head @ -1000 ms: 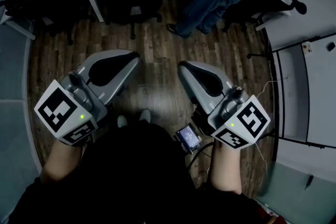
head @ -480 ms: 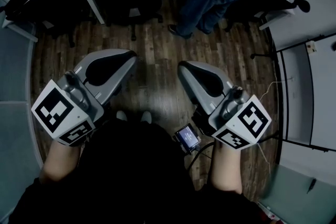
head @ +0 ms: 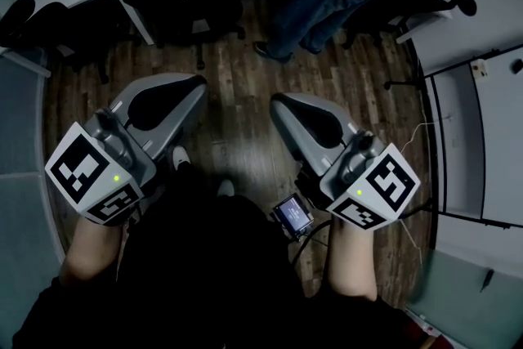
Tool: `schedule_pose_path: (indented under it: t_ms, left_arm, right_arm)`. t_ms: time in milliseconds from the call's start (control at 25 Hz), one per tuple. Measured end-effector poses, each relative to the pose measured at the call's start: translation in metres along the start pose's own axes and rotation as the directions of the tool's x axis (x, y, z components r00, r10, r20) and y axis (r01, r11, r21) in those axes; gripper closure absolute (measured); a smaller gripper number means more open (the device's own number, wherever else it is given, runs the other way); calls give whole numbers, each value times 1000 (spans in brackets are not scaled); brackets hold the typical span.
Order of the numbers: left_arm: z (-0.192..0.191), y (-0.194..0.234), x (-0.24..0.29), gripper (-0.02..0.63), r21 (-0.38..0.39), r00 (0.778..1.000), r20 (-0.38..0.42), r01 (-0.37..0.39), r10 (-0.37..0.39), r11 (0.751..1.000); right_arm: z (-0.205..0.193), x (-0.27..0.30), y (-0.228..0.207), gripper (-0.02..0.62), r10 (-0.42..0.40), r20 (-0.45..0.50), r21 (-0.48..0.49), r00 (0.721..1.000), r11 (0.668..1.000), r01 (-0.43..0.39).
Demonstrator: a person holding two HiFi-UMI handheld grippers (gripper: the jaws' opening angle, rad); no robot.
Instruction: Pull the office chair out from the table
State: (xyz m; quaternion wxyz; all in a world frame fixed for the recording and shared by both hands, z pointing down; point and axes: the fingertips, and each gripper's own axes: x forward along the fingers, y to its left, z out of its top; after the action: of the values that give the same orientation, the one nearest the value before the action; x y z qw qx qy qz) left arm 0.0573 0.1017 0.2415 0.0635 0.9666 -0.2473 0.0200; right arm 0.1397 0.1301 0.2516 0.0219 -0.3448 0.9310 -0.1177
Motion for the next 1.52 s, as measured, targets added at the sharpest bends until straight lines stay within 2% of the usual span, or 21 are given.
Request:
schedule_pose_path:
  t_ms: [440,840,1080,1240,1520]
  left_arm:
    - [16,59,39,603,7,993,37,110,-110,994]
    - [26,138,25,601,12,985,20,173,-174,985]
    - [26,195,1,603,11,986,0,165,-165,986]
    - [34,236,-16,603,9,986,62,151,-152,988]
    - [26,291,-53,601,-28,992,61,117,-115,993]
  right_arm:
    - [23,44,-37,594,-93,-1,-29,996,995,93]
    - [47,133,-49,594,-113,2,-46,994,993,113]
    - [57,197,-52,595,-98,-15,-63,995,993,97]
    - [55,242,-56,595,-91,-30,-63,995,994,89]
    - [50,309,-45,594,-51,-58,-63,997,997,47]
